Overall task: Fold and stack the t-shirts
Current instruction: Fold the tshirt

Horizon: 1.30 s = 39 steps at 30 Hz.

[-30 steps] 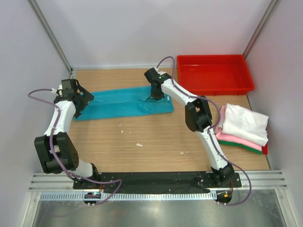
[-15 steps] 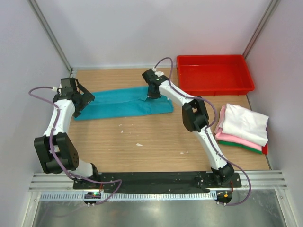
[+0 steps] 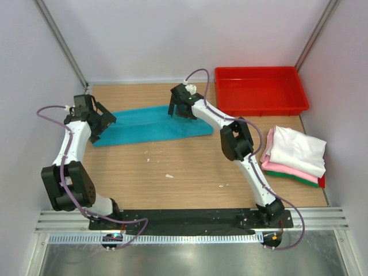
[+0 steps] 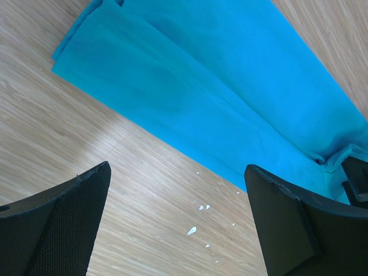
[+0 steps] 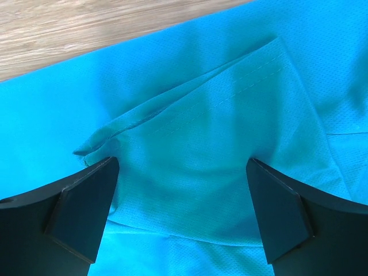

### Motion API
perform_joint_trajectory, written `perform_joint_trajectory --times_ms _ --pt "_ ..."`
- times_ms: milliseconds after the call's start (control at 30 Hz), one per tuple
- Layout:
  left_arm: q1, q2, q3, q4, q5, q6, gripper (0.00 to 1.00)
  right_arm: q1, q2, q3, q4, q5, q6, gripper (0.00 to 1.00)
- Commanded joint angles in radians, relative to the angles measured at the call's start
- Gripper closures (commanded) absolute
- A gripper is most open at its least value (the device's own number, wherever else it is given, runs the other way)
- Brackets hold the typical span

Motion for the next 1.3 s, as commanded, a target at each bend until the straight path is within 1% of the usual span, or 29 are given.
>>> perform_joint_trajectory --times_ms 0,100,167,267,300,367,400,433,467,500,533,600,700,733,800,833,933,1067,1167,1267 --pt "-0.001 -0.027 0.006 0.022 0.026 0.016 0.00 0.005 -0.077 0.008 0.025 0.005 -0.009 0.00" --pt "-0.001 -0.025 0.005 0.035 0.037 0.039 0.00 0.004 -0.117 0.066 0.004 0.007 -0.041 0.00" --pt "-0.003 -0.020 0.011 0.045 0.077 0.053 0.00 -0.002 -0.149 0.118 -0.004 0.002 -0.067 0.00" --pt "-0.020 -0.007 0.044 0.051 0.074 0.090 0.00 -0.021 -0.232 0.135 -0.022 -0.003 -0.118 0.01" --pt "-0.038 -0.002 0.055 0.054 0.066 0.106 0.00 -0.022 -0.287 0.123 -0.025 -0.003 -0.153 0.00" --pt "-0.069 0.022 0.078 0.084 0.060 0.132 0.00 -0.024 -0.344 0.042 -0.028 -0.001 -0.191 0.00" --pt "-0.080 0.038 0.081 0.106 0.062 0.161 0.00 -0.024 -0.405 0.004 -0.024 0.004 -0.211 0.00" --pt "-0.087 0.061 0.089 0.123 0.062 0.172 0.00 -0.025 -0.430 -0.082 -0.016 0.011 -0.216 0.00" --pt "-0.090 0.087 0.130 0.132 0.065 0.182 0.00 -0.024 -0.456 -0.127 -0.007 0.022 -0.214 0.01" --pt "-0.093 0.154 0.158 0.131 0.066 0.188 0.00 -0.025 -0.476 -0.169 0.007 0.025 -0.214 0.00" --pt "-0.095 0.183 0.185 0.124 0.066 0.197 0.00 -0.025 -0.499 -0.243 0.037 0.025 -0.211 0.00" --pt "-0.095 0.272 0.282 0.094 0.066 0.208 0.00 -0.025 -0.496 -0.279 0.047 0.001 -0.202 0.00" --pt "-0.098 0.338 0.371 0.089 0.066 0.237 0.00 -0.025 -0.436 -0.294 0.065 -0.032 -0.175 0.00" --pt "-0.097 0.386 0.388 0.092 0.069 0.260 0.00 -0.025 -0.392 -0.277 0.065 -0.039 -0.159 0.00" --pt "-0.097 0.438 0.446 0.095 0.071 0.283 0.00 -0.027 -0.347 -0.262 0.071 -0.049 -0.141 0.00" --pt "-0.097 0.488 0.463 0.092 0.074 0.294 0.00 -0.025 -0.332 -0.256 0.077 -0.052 -0.136 0.00" --pt "-0.097 0.558 0.508 0.091 0.088 0.303 0.00 -0.025 -0.283 -0.256 0.091 -0.036 -0.113 0.00" --pt "-0.097 0.608 0.499 0.091 0.076 0.271 0.00 -0.025 -0.240 -0.257 0.084 -0.015 -0.105 0.00" --pt "-0.097 0.644 0.472 0.097 0.080 0.258 0.00 -0.025 -0.218 -0.263 0.082 -0.016 -0.110 0.00" --pt "-0.098 0.691 0.462 0.083 0.054 0.246 0.00 -0.025 -0.182 -0.260 0.087 -0.027 -0.125 0.01"
